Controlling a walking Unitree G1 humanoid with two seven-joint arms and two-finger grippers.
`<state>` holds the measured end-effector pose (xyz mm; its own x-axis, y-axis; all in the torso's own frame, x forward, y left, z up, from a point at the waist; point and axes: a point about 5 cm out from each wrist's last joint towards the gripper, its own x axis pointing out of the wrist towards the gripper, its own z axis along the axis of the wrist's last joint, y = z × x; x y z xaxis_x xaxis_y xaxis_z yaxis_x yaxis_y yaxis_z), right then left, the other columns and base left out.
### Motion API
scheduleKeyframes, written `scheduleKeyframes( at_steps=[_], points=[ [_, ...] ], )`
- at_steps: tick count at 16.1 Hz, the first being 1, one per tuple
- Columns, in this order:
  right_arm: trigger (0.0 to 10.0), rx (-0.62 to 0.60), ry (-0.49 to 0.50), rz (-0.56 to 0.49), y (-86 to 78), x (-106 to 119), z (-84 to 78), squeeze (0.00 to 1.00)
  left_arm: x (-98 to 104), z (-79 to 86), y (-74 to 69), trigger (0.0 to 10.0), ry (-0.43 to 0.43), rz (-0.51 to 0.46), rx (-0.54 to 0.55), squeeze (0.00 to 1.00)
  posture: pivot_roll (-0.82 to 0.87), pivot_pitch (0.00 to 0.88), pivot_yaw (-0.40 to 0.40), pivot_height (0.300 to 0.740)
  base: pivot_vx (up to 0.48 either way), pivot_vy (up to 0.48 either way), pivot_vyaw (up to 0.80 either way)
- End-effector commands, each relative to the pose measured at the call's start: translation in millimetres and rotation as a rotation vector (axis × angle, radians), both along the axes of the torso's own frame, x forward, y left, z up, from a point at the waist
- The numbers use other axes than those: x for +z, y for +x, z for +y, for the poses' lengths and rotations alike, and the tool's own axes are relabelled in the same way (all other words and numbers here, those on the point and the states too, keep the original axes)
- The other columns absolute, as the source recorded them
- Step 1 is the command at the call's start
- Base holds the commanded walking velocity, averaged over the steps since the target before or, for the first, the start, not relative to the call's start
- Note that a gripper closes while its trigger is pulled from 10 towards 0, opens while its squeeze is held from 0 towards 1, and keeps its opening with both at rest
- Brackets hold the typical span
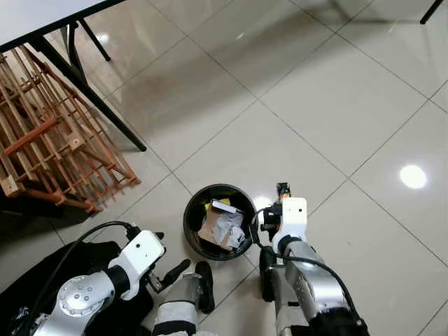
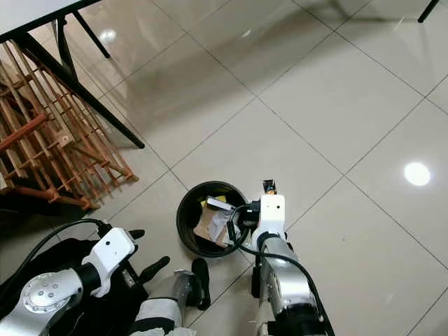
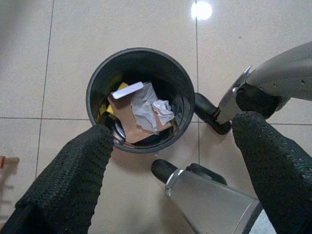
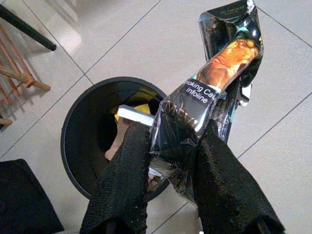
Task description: Picking trash to rubbish bin
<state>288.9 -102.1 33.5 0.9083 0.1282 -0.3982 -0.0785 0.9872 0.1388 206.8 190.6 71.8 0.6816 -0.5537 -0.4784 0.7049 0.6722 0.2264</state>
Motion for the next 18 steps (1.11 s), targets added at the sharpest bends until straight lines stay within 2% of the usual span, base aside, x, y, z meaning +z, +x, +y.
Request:
scheduleKeyframes(
  at_steps=[1,7,11,14,18],
  points=[
    [10.0,-0.009,0.009,0.050,-8.8,-12.8,1.7,0.00,-8.8,6.9,-10.8,10.0,0.029,0.048,0.004,0.00,0.21,0.510,0.105,0.740,0.000,0.000,0.00],
    [10.0,0.016,0.028,0.048,1.2,-11.7,13.4,0.00,-6.6,11.6,-19.8,10.0,0.041,0.059,0.004,0.00,0.24,0.540,0.115,0.740,0.000,0.000,0.00],
    [10.0,0.035,0.081,0.104,3.0,-19.2,24.9,0.00,-1.2,13.8,-25.6,10.0,0.048,0.059,0.007,0.00,0.28,0.565,0.119,0.740,0.000,0.000,0.00],
    [10.0,0.104,0.069,0.142,3.6,-25.1,38.6,0.00,-0.3,16.0,-34.2,10.0,0.058,0.072,0.013,0.00,0.30,0.581,0.119,0.740,0.000,0.000,0.00],
    [10.0,0.112,0.053,0.135,13.6,-19.2,43.6,0.00,0.9,17.6,-40.8,10.0,0.061,0.078,0.032,0.00,0.32,0.587,0.109,0.740,0.000,0.000,0.00]
  ],
)
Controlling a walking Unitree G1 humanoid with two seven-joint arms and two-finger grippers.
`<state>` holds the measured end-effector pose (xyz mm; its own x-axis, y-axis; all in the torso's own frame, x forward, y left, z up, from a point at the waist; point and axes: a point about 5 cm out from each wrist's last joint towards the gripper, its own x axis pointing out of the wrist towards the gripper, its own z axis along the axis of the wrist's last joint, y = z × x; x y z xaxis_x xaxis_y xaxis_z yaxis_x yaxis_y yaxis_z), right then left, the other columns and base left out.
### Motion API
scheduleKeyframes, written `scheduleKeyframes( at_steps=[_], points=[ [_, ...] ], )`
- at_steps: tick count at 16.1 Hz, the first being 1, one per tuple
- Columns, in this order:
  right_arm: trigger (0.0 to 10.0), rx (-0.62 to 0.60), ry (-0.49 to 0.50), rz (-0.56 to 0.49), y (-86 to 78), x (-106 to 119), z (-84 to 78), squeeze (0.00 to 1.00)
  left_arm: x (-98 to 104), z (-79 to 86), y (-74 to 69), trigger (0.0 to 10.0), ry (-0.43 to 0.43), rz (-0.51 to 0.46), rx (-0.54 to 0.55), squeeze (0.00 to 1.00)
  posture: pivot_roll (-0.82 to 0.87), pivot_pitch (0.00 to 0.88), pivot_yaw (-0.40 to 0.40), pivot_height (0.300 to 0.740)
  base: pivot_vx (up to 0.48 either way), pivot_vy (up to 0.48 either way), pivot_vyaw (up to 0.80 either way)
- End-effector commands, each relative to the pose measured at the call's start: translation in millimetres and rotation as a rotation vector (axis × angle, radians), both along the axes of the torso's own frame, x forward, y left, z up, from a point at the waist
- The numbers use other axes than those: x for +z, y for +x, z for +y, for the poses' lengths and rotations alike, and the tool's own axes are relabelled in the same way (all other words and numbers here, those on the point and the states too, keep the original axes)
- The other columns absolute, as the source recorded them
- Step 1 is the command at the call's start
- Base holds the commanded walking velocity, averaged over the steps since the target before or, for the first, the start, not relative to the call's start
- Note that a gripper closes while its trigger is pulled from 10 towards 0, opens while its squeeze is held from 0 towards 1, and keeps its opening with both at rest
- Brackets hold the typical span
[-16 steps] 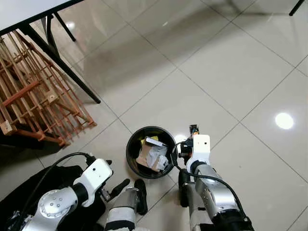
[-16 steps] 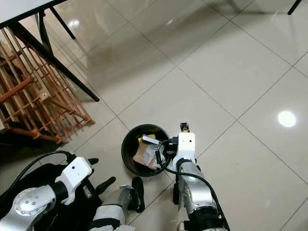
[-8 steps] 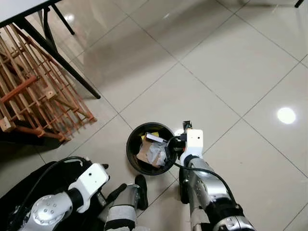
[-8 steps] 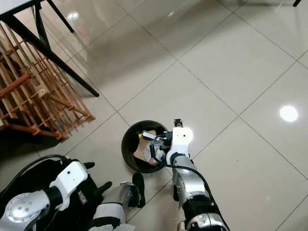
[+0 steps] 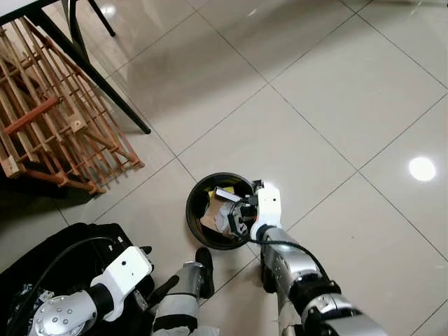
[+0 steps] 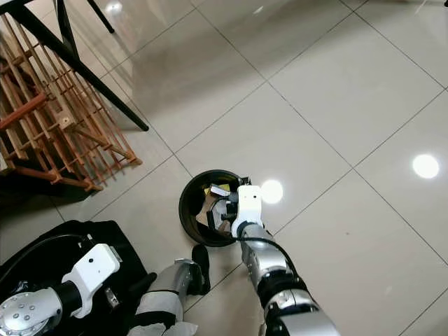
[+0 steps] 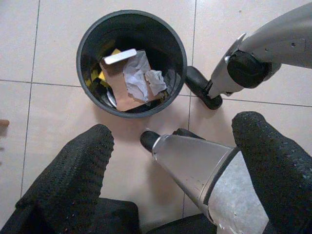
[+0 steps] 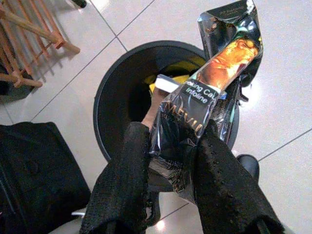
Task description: Picking trash to rubbish bin
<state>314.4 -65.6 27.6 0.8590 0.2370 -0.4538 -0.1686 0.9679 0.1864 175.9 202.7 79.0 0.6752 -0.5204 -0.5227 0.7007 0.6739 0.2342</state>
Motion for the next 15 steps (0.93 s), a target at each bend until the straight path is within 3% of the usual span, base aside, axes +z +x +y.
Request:
scheduleKeyframes(
  at_steps=[1,11,12,15],
  points=[
    [10.0,0.002,0.007,0.060,-10.3,-12.5,6.5,0.00,-6.1,5.6,-10.8,10.0,0.018,0.049,0.018,0.00,0.32,0.587,0.108,0.740,0.000,0.000,0.00],
    [10.0,-0.071,-0.040,0.040,-4.4,-12.6,-5.5,0.00,-5.6,5.0,-14.7,10.0,0.022,0.059,0.024,0.00,0.32,0.592,0.109,0.740,0.000,0.000,0.00],
    [10.0,-0.070,-0.026,0.028,-3.9,-11.4,-4.8,1.00,-5.9,4.8,-14.8,10.0,0.022,0.060,0.024,0.00,0.32,0.593,0.111,0.740,0.000,0.000,0.00],
    [10.0,-0.098,-0.027,-0.028,1.0,-4.3,-5.6,1.00,-7.4,5.8,-16.3,10.0,0.026,0.066,0.029,0.00,0.32,0.593,0.111,0.740,0.000,0.000,0.00]
  ],
)
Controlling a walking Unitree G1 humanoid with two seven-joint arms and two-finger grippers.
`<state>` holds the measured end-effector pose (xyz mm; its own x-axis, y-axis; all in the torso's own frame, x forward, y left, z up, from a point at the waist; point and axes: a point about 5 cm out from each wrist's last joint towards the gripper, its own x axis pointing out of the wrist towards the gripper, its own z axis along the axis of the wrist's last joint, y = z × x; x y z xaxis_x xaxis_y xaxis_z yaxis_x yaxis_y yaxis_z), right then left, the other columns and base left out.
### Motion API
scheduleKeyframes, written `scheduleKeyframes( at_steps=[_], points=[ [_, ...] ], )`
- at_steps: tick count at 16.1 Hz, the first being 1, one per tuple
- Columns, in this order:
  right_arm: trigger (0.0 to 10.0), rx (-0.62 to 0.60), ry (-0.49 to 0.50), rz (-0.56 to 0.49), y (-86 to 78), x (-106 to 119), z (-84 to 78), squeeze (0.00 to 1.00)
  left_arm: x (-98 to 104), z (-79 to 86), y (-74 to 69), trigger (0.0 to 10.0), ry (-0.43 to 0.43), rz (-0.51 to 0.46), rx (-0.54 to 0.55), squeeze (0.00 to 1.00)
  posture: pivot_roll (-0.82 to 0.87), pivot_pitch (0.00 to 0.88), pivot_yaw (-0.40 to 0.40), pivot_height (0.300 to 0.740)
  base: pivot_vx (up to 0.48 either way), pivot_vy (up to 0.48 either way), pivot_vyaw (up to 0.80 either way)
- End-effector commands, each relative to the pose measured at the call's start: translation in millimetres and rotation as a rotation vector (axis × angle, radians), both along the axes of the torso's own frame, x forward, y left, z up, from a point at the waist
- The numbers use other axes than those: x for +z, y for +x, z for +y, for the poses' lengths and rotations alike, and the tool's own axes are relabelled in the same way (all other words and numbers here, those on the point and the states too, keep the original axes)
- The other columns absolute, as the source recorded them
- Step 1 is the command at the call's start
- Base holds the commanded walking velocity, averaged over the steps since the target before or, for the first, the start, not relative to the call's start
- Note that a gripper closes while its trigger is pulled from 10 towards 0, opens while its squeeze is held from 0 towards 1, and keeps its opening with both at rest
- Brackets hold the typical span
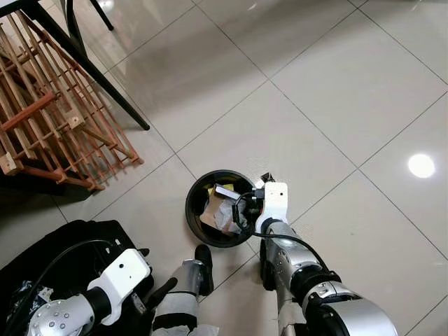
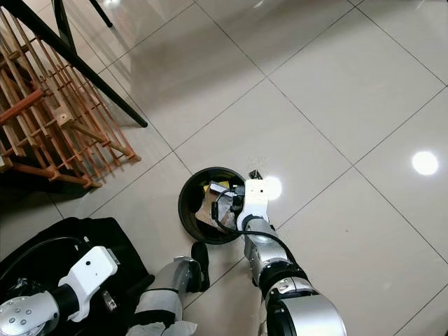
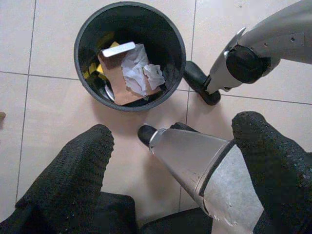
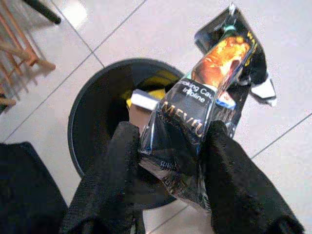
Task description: Picking trash to rubbish bin
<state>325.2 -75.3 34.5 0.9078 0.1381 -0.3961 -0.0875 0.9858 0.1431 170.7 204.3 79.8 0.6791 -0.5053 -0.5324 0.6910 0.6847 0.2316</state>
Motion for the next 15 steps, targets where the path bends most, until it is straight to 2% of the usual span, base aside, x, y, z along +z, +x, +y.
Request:
scheduleKeyframes(
  at_steps=[1,15],
  points=[
    [10.0,-0.008,0.007,0.038,-9.2,-10.4,4.0,1.00,-8.3,4.4,-11.4,10.0,0.020,0.057,0.012,0.00,0.32,0.593,0.111,0.740,0.000,0.000,0.00],
    [10.0,-0.026,-0.021,0.017,-12.0,-13.5,-1.9,1.00,-9.9,2.5,-14.3,10.0,0.025,0.063,0.011,0.00,0.32,0.605,0.112,0.740,0.000,0.000,0.00]
  ],
)
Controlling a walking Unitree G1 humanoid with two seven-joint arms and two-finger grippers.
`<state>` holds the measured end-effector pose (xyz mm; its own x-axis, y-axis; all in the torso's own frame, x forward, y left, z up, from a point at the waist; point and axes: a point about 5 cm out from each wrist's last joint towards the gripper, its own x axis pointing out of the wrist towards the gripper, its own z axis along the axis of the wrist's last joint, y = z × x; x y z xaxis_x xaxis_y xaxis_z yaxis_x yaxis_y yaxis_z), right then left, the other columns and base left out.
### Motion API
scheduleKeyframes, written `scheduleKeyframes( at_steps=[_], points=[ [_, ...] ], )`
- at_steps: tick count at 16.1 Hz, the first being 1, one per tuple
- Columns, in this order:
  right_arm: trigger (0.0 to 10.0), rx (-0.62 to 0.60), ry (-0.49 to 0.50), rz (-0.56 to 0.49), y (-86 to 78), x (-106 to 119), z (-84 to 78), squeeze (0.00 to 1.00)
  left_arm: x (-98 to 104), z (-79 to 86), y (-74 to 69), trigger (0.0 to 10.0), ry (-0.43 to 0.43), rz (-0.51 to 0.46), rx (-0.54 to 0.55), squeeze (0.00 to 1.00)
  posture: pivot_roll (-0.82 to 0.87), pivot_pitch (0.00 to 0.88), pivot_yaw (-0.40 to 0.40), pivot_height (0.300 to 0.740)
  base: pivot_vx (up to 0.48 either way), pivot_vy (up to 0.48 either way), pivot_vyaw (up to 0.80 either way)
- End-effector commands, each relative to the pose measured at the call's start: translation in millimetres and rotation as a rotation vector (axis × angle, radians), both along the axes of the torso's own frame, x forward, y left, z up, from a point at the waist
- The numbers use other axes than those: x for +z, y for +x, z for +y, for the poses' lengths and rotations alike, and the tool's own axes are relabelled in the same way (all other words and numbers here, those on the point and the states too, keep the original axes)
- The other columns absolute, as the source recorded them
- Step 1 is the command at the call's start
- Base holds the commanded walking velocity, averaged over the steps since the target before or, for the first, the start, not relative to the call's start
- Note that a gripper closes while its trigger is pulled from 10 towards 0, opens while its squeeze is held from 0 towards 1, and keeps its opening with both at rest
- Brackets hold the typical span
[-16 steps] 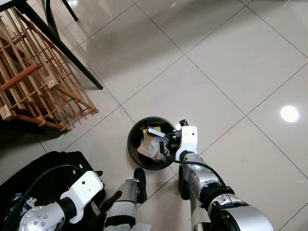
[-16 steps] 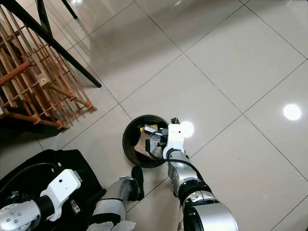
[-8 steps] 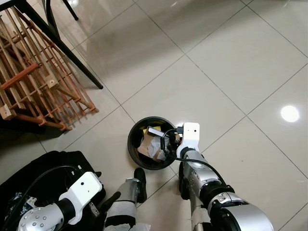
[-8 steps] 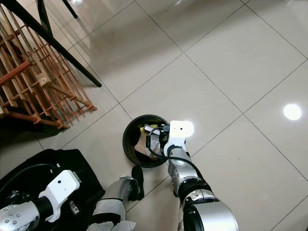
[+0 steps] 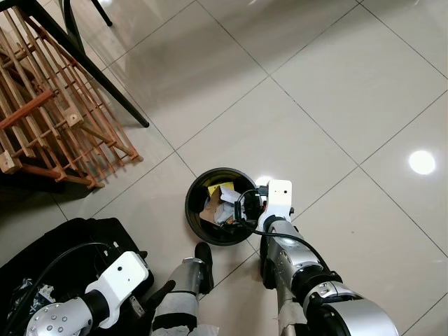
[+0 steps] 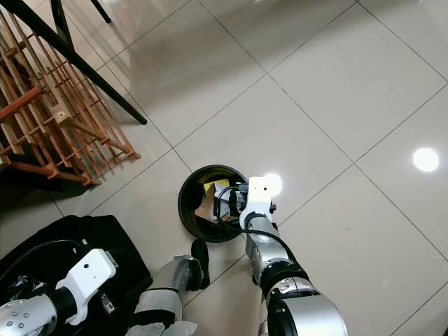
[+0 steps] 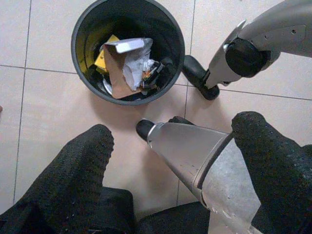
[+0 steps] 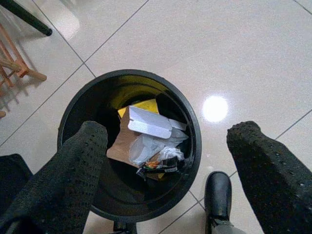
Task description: Picking trash to rubbish bin
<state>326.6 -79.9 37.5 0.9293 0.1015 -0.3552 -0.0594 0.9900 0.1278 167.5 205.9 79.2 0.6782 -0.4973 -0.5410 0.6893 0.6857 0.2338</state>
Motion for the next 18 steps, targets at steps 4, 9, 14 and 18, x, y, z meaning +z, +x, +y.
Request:
scheduleKeyframes(
  at_steps=[4,9,14,18],
  points=[
    [10.0,0.007,-0.034,0.046,-11.5,-14.5,-1.1,1.00,-11.5,-1.3,-7.1,10.0,0.012,0.052,0.006,0.00,0.30,0.589,0.108,0.740,0.000,0.000,0.00],
    [10.0,-0.050,-0.081,0.015,-10.8,-14.5,-21.1,0.97,-12.3,-9.2,8.1,10.0,-0.007,0.013,0.002,0.00,0.27,0.540,0.093,0.740,0.000,0.000,0.00],
    [10.0,-0.089,-0.107,-0.073,-3.8,-2.3,-36.4,0.00,-14.0,-21.6,37.8,10.0,-0.050,-0.052,0.019,0.00,0.22,0.425,0.071,0.740,0.000,0.000,0.00],
    [10.0,-0.147,-0.113,-0.136,0.2,8.5,-48.6,0.00,-11.1,-29.4,57.7,10.0,-0.089,-0.106,0.057,0.00,0.19,0.355,0.070,0.740,0.000,0.000,0.00]
  ],
)
